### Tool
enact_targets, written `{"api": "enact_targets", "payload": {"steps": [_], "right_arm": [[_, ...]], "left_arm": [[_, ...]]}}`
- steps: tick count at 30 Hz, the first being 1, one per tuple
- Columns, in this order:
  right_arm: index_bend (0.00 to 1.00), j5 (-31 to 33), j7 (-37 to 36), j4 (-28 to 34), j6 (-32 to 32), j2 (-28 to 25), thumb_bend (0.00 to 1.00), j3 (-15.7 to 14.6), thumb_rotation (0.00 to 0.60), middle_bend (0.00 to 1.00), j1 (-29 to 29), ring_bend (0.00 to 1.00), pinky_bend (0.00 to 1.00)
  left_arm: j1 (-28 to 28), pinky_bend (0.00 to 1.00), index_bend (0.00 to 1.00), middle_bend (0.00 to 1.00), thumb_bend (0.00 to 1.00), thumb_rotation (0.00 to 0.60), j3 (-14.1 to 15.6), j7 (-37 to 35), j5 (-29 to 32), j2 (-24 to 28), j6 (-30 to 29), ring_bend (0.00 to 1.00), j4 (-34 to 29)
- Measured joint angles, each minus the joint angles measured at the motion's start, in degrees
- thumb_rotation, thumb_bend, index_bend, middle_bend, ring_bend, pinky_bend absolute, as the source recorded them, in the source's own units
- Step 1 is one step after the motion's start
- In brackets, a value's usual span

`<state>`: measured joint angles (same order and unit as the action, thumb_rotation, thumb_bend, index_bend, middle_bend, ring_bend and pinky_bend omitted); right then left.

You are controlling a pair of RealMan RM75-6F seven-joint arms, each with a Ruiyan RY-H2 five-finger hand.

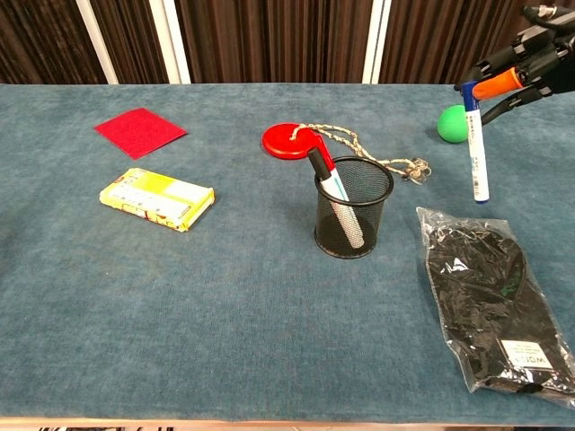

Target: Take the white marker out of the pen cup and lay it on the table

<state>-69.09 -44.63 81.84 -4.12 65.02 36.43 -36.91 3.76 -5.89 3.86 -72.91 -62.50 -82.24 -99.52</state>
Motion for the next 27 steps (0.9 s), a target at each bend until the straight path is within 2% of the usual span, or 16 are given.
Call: {"api": "enact_targets", "payload": {"steps": [7, 17, 19, 21, 23, 25, 27], "right_arm": [[0.54, 1.37, 1.46, -3.78, -2.60, 2.73, 0.49, -1.09, 0.600, 0.00, 0.16, 0.00, 0.18], [0.53, 3.43, 2.83, -9.13, -2.18, 6.48, 0.47, -3.18, 0.600, 0.00, -1.09, 0.00, 0.18], [0.47, 3.63, 3.06, -9.70, -2.69, 7.09, 0.44, -3.23, 0.600, 0.00, -1.16, 0.00, 0.18], [0.35, 3.85, 3.40, -10.07, -3.03, 7.64, 0.37, -3.29, 0.600, 0.00, -1.26, 0.00, 0.18], [0.16, 3.91, 3.69, -10.15, -2.61, 7.70, 0.28, -3.45, 0.600, 0.00, -1.39, 0.00, 0.18], [0.06, 4.07, 4.00, -10.15, -1.84, 7.63, 0.23, -3.62, 0.600, 0.00, -1.61, 0.00, 0.18], [0.01, 4.31, 4.36, -10.13, -1.11, 7.46, 0.20, -3.74, 0.600, 0.00, -1.89, 0.00, 0.17]], "left_arm": [[0.04, 0.04, 0.14, 0.00, 0.39, 0.600, 0.04, 0.13, 0.03, 0.00, 0.07, 0.00, -0.07], [-0.03, 0.04, 0.14, 0.00, 0.39, 0.600, -0.06, 0.06, 0.26, 0.11, -0.04, 0.00, -0.21], [-0.04, 0.04, 0.14, 0.00, 0.39, 0.600, -0.07, 0.05, 0.30, 0.13, -0.04, 0.00, -0.26], [-0.03, 0.04, 0.14, 0.00, 0.39, 0.600, -0.13, 0.07, 0.43, 0.15, -0.04, 0.00, -0.31], [-0.04, 0.04, 0.14, 0.00, 0.39, 0.600, -0.20, 0.00, 0.59, 0.15, -0.03, 0.00, -0.34], [-0.03, 0.04, 0.14, 0.00, 0.39, 0.600, -0.22, -0.02, 0.65, 0.16, 0.01, 0.00, -0.34], [-0.04, 0.04, 0.14, 0.00, 0.39, 0.600, -0.20, 0.09, 0.67, 0.16, 0.00, 0.00, -0.37]]}}
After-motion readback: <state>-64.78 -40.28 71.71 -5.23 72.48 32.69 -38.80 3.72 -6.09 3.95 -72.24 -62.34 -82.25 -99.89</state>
